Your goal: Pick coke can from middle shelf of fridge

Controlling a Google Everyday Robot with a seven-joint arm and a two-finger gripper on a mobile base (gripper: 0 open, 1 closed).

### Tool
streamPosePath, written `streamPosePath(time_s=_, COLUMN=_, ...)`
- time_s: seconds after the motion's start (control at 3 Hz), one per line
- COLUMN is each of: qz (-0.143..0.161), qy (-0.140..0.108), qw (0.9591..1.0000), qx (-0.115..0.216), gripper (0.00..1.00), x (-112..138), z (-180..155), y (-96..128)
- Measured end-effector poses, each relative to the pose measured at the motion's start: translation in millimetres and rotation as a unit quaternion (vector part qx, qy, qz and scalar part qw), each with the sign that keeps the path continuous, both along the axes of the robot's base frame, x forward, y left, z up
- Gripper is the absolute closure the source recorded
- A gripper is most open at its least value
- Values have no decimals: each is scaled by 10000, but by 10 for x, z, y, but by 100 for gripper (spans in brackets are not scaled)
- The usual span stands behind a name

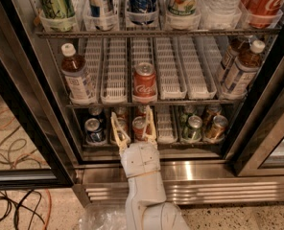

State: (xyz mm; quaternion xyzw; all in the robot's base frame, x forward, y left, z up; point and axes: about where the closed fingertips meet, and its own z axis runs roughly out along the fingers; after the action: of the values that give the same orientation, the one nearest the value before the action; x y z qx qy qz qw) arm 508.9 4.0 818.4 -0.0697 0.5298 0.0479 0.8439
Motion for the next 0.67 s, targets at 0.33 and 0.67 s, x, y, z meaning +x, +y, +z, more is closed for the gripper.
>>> streamPosePath(time_s=0.33, qz=-23, qy=6, qw=10000, qx=-9, gripper=33, x=24, z=-11, y=-10)
streamPosePath(time_s=0.67, qz=-88, qy=15, qw=10000, qx=4, gripper=33, x=95, z=-23, y=-35)
